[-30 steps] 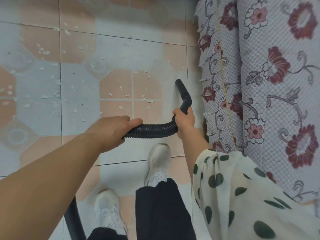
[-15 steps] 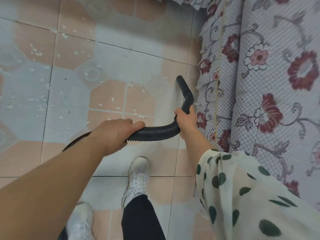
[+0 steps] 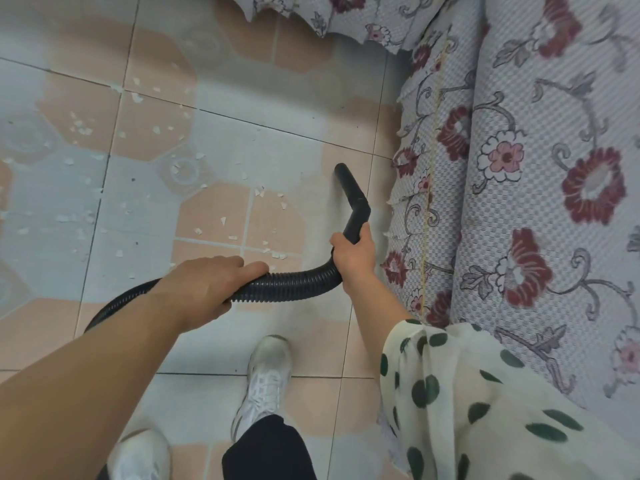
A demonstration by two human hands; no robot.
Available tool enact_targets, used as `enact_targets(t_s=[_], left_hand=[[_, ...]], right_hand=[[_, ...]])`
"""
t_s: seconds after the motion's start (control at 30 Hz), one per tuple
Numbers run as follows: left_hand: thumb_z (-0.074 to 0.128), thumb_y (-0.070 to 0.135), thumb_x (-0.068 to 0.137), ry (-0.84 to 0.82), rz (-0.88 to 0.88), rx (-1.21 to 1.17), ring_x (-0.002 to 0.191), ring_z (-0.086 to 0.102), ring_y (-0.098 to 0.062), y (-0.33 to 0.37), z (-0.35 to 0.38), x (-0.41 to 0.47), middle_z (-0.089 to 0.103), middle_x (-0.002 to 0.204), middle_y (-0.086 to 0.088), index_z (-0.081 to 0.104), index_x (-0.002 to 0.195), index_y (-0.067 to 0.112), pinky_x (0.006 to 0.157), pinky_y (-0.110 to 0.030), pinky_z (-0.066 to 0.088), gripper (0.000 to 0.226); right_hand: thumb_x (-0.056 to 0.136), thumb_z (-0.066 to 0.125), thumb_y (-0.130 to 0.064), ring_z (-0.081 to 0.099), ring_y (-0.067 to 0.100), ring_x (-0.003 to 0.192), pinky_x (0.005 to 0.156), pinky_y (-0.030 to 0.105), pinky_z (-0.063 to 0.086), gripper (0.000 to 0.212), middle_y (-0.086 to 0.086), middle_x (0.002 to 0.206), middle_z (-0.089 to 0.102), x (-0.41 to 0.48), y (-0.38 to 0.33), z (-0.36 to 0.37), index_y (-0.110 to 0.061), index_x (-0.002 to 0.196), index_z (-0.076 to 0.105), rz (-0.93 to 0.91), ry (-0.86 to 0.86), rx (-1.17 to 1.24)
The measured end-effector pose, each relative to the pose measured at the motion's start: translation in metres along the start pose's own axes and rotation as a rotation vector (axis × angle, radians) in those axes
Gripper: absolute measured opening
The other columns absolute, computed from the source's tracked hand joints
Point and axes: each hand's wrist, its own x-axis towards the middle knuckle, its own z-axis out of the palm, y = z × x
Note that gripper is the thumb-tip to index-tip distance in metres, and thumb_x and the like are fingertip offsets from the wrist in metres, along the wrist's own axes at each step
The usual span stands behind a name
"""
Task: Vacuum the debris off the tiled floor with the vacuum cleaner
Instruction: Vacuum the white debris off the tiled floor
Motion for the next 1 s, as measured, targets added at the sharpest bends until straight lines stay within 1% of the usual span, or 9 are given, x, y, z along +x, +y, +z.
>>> enact_targets(t_s=[0.2, 0.33, 0.43, 0.5, 0.57, 0.63, 0.83, 0.93, 1.0], left_hand=[[0.051, 0.01, 0.085, 0.08, -0.014, -0.027, 0.083, 0.052, -0.018, -0.019, -0.001, 0.044, 0.049, 0.095, 0.005, 0.029, 0.131, 0.038, 0.067, -0.033, 0.047, 0.058], [0.052, 0.01, 0.083, 0.116, -0.018, -0.049, 0.086, 0.054, -0.022, -0.028, 0.006, 0.079, 0.05, 0.099, 0.004, 0.03, 0.131, 0.038, 0.069, -0.033, 0.047, 0.059], [0.053, 0.011, 0.083, 0.156, -0.012, -0.062, 0.087, 0.055, -0.024, -0.035, 0.008, 0.109, 0.052, 0.101, 0.002, 0.03, 0.13, 0.038, 0.069, -0.034, 0.047, 0.06], [0.054, 0.01, 0.081, 0.196, 0.007, -0.067, 0.086, 0.055, -0.025, -0.037, 0.009, 0.128, 0.052, 0.099, 0.0, 0.031, 0.129, 0.037, 0.068, -0.035, 0.047, 0.059], [0.054, 0.008, 0.081, 0.218, 0.006, -0.063, 0.083, 0.054, -0.025, -0.039, 0.008, 0.141, 0.052, 0.097, -0.001, 0.032, 0.129, 0.035, 0.067, -0.036, 0.047, 0.059], [0.054, 0.007, 0.081, 0.233, -0.005, -0.064, 0.081, 0.055, -0.025, -0.042, 0.009, 0.149, 0.052, 0.095, -0.001, 0.032, 0.13, 0.035, 0.067, -0.036, 0.047, 0.06], [0.053, 0.009, 0.081, 0.258, -0.02, -0.071, 0.081, 0.054, -0.026, -0.042, 0.014, 0.164, 0.052, 0.097, -0.001, 0.028, 0.133, 0.035, 0.064, -0.032, 0.042, 0.064], [0.053, 0.008, 0.081, 0.259, -0.023, -0.074, 0.082, 0.054, -0.026, -0.041, 0.016, 0.161, 0.052, 0.097, -0.002, 0.029, 0.132, 0.035, 0.065, -0.034, 0.044, 0.062], [0.052, 0.008, 0.081, 0.245, -0.016, -0.082, 0.083, 0.054, -0.026, -0.039, 0.018, 0.152, 0.052, 0.097, -0.002, 0.03, 0.13, 0.034, 0.066, -0.035, 0.045, 0.061]], right_hand=[[0.092, 0.054, -0.019, 0.054, 0.022, 0.087, 0.071, 0.033, 0.044, 0.065, 0.004, 0.114, 0.056, 0.042, -0.031, 0.008, -0.024, 0.151, 0.027, -0.045, 0.121, 0.012], [0.092, 0.054, -0.019, 0.054, 0.022, 0.084, 0.072, 0.031, 0.044, 0.058, 0.003, 0.107, 0.049, 0.074, -0.042, 0.012, -0.02, 0.146, 0.031, -0.081, 0.203, 0.001], [0.092, 0.053, -0.022, 0.048, 0.016, 0.07, 0.068, 0.031, 0.042, 0.057, 0.004, 0.105, 0.049, 0.102, -0.052, 0.012, -0.021, 0.144, 0.031, -0.081, 0.267, -0.015], [0.092, 0.052, -0.024, 0.047, 0.017, 0.069, 0.064, 0.032, 0.044, 0.058, 0.004, 0.103, 0.05, 0.119, -0.059, 0.01, -0.023, 0.145, 0.029, -0.074, 0.288, -0.036], [0.094, 0.05, -0.024, 0.045, 0.016, 0.065, 0.053, 0.028, 0.04, 0.055, 0.004, 0.1, 0.048, 0.131, -0.066, 0.008, -0.022, 0.144, 0.027, -0.086, 0.291, -0.088], [0.095, 0.049, -0.024, 0.045, 0.016, 0.066, 0.048, 0.027, 0.034, 0.058, 0.006, 0.108, 0.048, 0.143, -0.07, 0.009, -0.021, 0.147, 0.024, -0.112, 0.289, -0.111], [0.085, 0.052, -0.028, 0.059, 0.027, 0.089, 0.074, 0.039, 0.056, 0.075, 0.004, 0.13, 0.048, 0.16, -0.079, 0.018, -0.027, 0.152, 0.018, -0.151, 0.308, -0.09], [0.082, 0.053, -0.029, 0.059, 0.029, 0.092, 0.068, 0.035, 0.052, 0.07, 0.004, 0.128, 0.048, 0.159, -0.077, 0.019, -0.024, 0.146, 0.027, -0.187, 0.281, -0.105], [0.078, 0.055, -0.028, 0.059, 0.027, 0.089, 0.064, 0.034, 0.051, 0.052, 0.006, 0.12, 0.051, 0.153, -0.072, 0.019, -0.02, 0.127, 0.039, -0.239, 0.258, -0.105]])
